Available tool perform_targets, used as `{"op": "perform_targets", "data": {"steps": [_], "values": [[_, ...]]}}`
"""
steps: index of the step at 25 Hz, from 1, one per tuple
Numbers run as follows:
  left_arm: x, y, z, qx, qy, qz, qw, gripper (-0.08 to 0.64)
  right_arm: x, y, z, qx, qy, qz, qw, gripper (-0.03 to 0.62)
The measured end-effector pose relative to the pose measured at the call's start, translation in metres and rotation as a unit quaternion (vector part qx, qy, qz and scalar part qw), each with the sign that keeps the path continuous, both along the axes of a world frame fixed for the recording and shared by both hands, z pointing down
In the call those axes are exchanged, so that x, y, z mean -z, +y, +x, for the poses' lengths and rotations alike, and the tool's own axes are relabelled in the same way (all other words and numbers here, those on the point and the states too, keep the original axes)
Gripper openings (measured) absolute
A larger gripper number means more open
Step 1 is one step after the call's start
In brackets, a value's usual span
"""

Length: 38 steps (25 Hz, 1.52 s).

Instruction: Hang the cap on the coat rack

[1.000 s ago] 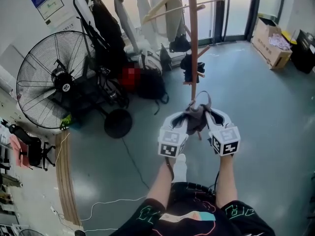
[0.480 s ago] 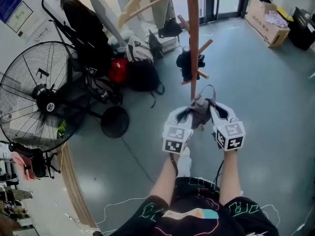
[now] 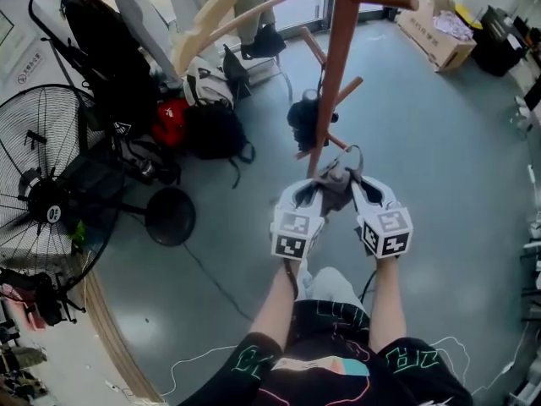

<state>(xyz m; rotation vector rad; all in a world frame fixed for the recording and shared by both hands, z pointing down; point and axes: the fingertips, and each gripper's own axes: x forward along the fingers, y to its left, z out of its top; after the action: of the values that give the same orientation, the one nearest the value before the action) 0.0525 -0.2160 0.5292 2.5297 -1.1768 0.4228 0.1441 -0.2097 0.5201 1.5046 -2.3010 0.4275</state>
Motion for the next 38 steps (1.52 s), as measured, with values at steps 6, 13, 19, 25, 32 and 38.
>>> {"op": "perform_targets", "data": {"steps": [6,13,19,25,32,38], "values": [[-0.011,-0.014,0.002,-0.006,0.001,-0.017,0.9998,0.037,-0.01,-0.013,0.001,-0.008,0.004,-0.018,1.0,0.037],[-0.028,-0.031,-0.009,0.013,-0.013,-0.036,0.9992,0.037,-0.029,-0.035,-0.012,0.014,-0.002,-0.037,0.999,0.038],[-0.043,-0.045,-0.024,0.045,-0.007,-0.061,0.9971,0.037,-0.043,-0.053,-0.031,0.045,-0.003,-0.055,0.997,0.038],[-0.058,-0.056,-0.036,0.07,-0.008,-0.083,0.9941,0.038,-0.056,-0.069,-0.042,0.07,-0.003,-0.072,0.995,0.038],[-0.076,-0.06,-0.032,0.067,-0.006,-0.097,0.993,0.044,-0.07,-0.083,-0.042,0.062,0.006,-0.078,0.995,0.043],[-0.094,-0.057,-0.023,0.043,-0.026,-0.118,0.9917,0.097,-0.079,-0.09,-0.03,0.032,0.023,-0.079,0.996,0.055]]}}
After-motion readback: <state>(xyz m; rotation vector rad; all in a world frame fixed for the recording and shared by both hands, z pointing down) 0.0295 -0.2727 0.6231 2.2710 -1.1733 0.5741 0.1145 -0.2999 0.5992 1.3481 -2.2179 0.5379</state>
